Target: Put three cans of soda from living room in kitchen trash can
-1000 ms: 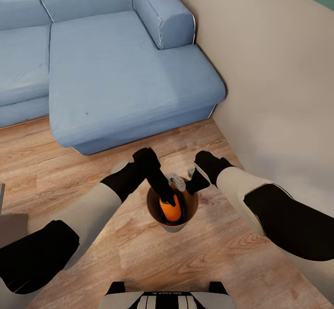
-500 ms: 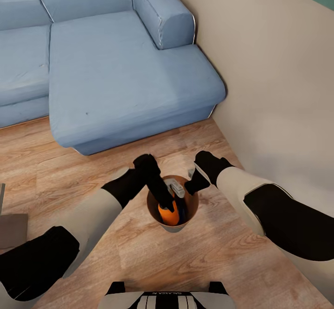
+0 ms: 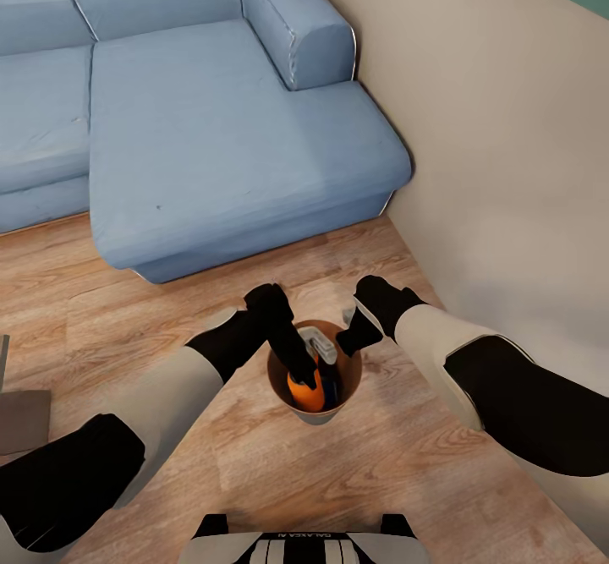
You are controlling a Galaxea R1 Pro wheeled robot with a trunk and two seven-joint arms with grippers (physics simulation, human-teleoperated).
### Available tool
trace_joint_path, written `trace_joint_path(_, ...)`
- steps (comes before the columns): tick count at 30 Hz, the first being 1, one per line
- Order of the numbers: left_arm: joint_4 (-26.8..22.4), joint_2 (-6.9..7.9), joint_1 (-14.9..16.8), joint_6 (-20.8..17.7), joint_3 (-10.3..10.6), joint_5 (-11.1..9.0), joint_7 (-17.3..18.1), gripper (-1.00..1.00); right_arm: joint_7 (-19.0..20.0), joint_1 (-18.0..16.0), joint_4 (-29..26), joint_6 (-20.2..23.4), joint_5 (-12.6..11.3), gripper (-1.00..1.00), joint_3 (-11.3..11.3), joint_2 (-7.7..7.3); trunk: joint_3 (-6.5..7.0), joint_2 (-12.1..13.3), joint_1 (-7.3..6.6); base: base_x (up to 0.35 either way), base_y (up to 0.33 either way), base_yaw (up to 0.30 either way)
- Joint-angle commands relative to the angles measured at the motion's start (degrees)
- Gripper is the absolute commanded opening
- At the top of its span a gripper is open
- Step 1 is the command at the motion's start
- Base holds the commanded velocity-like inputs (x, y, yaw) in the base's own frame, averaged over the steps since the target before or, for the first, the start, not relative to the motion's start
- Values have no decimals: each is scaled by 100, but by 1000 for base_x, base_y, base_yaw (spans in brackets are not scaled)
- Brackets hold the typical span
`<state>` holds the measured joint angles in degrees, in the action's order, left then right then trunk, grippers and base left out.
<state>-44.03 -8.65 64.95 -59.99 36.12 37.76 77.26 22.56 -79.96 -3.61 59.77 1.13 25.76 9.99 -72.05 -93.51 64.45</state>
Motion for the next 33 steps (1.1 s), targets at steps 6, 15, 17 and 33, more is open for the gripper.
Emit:
trace_joint_path(6, 8, -2, -92, -1, 32, 2, -70, -100, 36, -2, 1, 23, -139, -100, -97, 1, 0, 0, 0, 0, 0, 0)
trace_joint_path(15, 8, 3, -114, -1, 35, 3, -79, 100, 36, -2, 1, 23, -139, -100, -98, 1, 0, 0, 0, 0, 0, 0)
trace_joint_path(17, 8, 3, -114, -1, 35, 3, -79, 100, 36, -2, 1, 23, -139, -100, -98, 1, 0, 0, 0, 0, 0, 0)
trace_joint_path(33, -451, 79, -115, -1, 9, 23, -70, 100, 38, -2, 16, 23, -131, -100, -98, 1, 0, 0, 0, 0, 0, 0)
